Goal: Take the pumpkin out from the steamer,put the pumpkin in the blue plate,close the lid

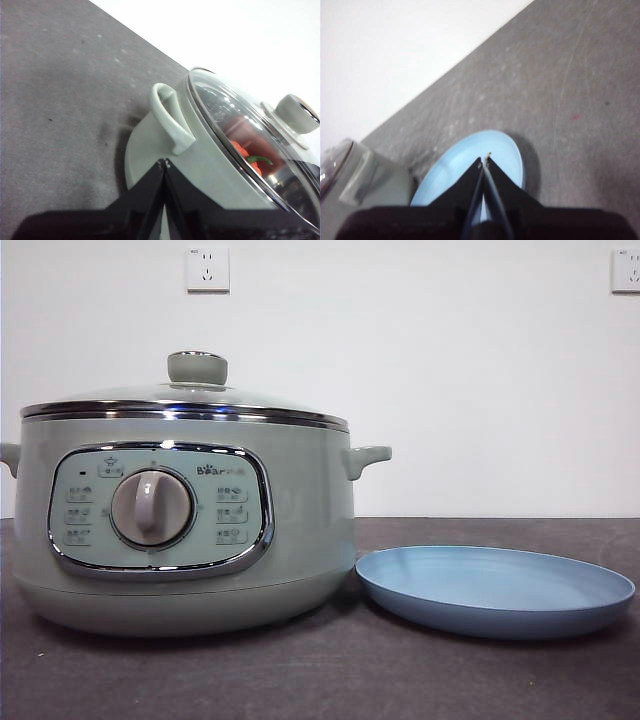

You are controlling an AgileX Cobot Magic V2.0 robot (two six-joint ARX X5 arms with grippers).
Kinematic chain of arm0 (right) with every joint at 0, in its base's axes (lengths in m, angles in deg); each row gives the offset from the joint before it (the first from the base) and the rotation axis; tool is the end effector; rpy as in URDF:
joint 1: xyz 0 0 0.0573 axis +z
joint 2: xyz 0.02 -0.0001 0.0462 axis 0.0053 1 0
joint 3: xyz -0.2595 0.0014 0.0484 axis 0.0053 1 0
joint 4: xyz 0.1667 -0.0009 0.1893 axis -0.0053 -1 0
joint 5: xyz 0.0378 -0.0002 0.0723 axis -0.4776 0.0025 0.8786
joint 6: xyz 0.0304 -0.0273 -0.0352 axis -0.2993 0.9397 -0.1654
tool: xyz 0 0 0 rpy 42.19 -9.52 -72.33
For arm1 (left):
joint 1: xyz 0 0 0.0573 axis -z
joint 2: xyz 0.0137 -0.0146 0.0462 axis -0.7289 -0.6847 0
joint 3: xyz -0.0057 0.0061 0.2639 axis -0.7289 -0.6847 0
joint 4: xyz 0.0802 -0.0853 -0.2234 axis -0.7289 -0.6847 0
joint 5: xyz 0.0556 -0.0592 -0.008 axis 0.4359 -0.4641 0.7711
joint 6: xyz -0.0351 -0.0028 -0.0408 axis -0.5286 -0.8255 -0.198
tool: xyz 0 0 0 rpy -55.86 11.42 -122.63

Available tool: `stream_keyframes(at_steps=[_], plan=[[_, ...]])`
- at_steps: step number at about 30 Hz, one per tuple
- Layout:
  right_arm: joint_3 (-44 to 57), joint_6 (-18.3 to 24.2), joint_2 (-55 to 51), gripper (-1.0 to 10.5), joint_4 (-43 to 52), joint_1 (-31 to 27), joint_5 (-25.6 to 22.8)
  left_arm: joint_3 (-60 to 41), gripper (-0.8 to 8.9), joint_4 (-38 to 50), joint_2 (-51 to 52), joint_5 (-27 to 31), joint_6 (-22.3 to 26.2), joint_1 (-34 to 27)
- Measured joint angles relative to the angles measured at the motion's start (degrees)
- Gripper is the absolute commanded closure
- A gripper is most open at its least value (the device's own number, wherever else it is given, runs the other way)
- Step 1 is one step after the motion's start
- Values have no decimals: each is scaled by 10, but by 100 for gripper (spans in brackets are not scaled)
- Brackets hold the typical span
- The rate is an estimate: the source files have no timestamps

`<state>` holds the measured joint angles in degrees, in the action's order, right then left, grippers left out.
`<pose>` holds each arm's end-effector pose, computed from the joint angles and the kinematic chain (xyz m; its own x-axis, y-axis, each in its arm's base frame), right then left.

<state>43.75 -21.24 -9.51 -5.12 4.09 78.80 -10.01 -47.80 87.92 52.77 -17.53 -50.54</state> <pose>0.0945 0.0108 0.1529 0.9574 0.2213 -0.1856 -0.0655 0.7921 0.6068 0.0932 -0.0033 0.1569 0.9515 -0.2658 -0.1549 0.1182 0.7809 -0.6134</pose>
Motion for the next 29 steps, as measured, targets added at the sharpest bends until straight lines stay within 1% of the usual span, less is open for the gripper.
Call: stream_keyframes(at_steps=[3,8,17,20,23,29], plan=[[-15,3,2,957,-40,0,14,7,821,-4,0,-2,1,0],[-66,17,12,956,-75,0,14,60,821,-23,-16,-2,16,0],[-193,64,73,956,-98,0,15,175,822,-33,-130,-5,69,0],[-237,89,109,954,-100,0,15,222,822,-38,-176,-8,93,0],[-282,120,151,946,-104,0,15,271,822,-48,-217,-18,127,0],[-381,199,248,936,-131,0,16,377,821,-91,-295,-38,202,0]])
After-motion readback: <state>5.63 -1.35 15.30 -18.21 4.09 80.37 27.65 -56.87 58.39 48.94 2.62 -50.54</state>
